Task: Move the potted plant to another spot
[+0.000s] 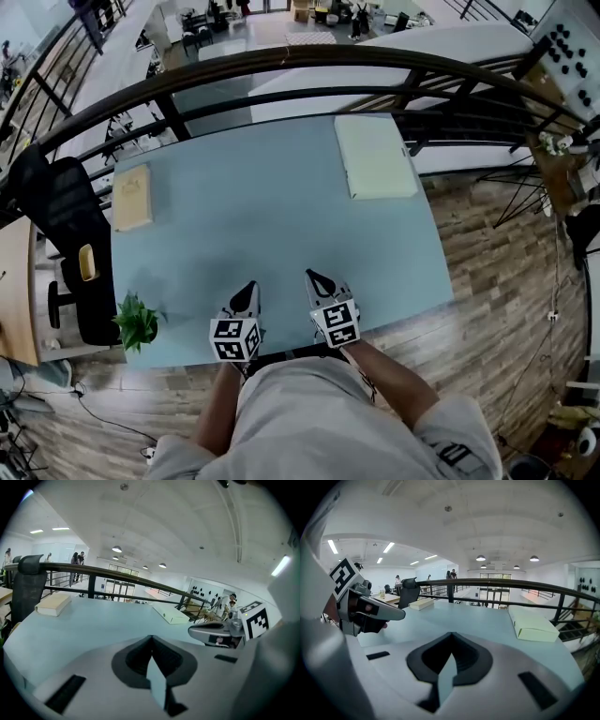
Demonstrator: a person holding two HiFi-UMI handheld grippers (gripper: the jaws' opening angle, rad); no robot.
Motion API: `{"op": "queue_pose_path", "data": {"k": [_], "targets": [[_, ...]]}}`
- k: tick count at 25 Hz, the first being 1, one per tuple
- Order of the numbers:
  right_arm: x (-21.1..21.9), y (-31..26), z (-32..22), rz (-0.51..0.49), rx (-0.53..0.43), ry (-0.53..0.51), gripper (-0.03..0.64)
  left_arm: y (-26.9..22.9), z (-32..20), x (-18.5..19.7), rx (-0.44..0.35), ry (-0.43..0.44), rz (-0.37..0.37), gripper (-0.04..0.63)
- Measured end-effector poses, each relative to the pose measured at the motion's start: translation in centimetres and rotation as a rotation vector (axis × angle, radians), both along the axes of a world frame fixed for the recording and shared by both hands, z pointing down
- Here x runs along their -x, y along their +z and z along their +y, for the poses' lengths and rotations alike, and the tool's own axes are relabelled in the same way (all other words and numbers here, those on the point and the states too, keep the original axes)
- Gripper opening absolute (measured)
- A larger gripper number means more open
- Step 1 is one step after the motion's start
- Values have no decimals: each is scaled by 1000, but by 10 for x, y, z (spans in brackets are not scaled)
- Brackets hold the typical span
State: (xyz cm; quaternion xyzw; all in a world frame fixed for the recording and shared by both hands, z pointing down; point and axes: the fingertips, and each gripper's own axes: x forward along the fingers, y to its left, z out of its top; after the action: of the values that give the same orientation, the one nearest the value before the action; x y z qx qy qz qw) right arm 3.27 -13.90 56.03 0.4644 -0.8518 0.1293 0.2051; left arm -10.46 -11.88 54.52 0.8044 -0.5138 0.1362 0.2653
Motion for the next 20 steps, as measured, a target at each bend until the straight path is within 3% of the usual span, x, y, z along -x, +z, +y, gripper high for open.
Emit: {"op": "queue_pose_path", "data": {"k": [7,11,20], "targets": [[18,-67,-27,-62,-136,9,3,-68,-24,14,-156,-39,12,11],[27,-112,-36,-75,-228,8,3,-107,-35,28,-258,-77,-21,11],[22,-220,-59,-125,-448,43,3,-179,-52,29,-396,-73,-5,11]]}}
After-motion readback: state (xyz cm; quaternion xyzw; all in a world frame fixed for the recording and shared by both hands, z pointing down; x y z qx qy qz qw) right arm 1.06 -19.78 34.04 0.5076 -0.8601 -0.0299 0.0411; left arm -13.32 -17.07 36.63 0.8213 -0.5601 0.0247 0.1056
